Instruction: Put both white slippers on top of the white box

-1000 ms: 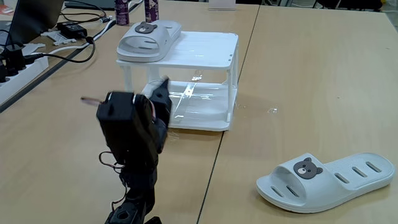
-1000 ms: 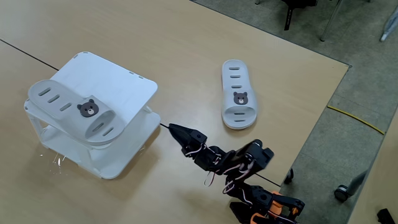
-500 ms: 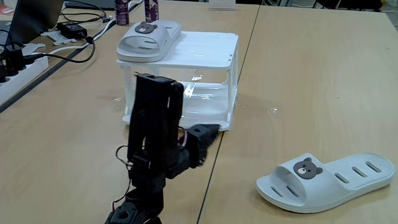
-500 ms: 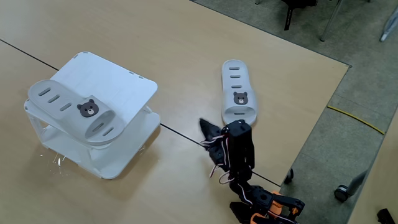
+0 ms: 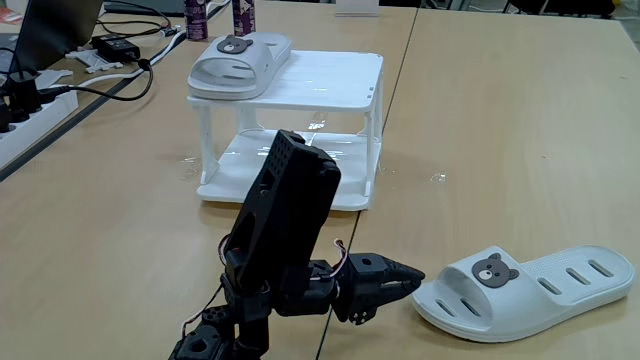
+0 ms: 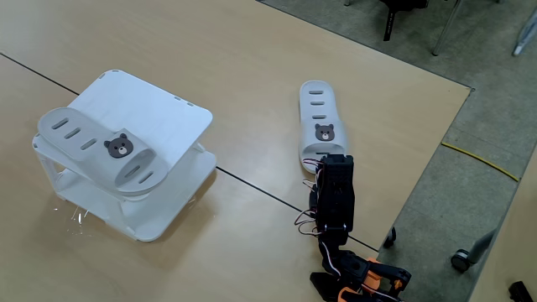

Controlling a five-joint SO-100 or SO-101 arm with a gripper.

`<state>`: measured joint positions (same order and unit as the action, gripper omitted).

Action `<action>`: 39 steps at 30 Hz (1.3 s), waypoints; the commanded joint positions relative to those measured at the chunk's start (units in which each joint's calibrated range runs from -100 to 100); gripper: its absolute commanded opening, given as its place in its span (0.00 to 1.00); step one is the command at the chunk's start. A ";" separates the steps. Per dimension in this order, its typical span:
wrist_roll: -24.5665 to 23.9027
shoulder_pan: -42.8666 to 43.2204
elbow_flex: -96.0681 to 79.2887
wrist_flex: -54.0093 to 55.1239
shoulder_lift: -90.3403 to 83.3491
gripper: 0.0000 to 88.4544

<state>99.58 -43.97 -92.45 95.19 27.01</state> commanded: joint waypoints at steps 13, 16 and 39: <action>0.42 -0.77 6.44 4.03 -0.30 0.16; 0.42 -0.77 8.69 4.03 0.21 0.16; 0.42 -2.16 45.50 -14.09 11.06 0.16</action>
<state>99.58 -44.57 -55.08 86.87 38.72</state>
